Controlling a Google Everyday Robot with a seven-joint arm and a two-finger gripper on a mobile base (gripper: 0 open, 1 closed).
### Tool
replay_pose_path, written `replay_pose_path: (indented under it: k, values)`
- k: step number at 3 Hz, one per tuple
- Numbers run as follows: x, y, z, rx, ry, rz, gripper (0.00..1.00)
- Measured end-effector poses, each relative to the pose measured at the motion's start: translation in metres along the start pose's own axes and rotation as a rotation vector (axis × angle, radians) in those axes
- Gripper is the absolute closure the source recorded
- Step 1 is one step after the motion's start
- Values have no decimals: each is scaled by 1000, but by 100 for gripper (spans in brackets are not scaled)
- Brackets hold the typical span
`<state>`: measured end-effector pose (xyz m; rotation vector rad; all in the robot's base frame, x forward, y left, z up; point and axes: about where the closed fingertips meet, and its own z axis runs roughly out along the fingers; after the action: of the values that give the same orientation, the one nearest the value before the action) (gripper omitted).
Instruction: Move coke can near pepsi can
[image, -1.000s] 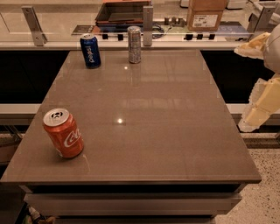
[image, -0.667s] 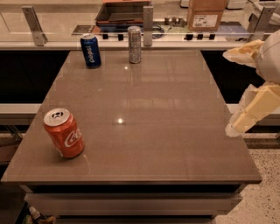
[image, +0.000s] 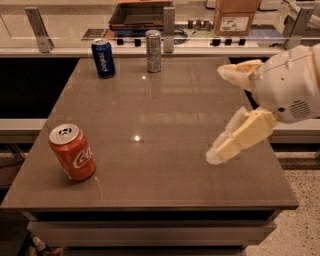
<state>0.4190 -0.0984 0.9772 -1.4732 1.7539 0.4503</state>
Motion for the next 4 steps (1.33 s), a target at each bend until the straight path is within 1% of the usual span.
replay_pose_path:
  k: [1, 2, 3, 4]
  values:
    - [-8, 8, 33, -7, -101, 47, 0]
    - [-19, 13, 60, -20, -166, 41, 0]
    - [-23, 14, 65, -20, -180, 35, 0]
    - [-18, 9, 68, -26, -191, 41, 0]
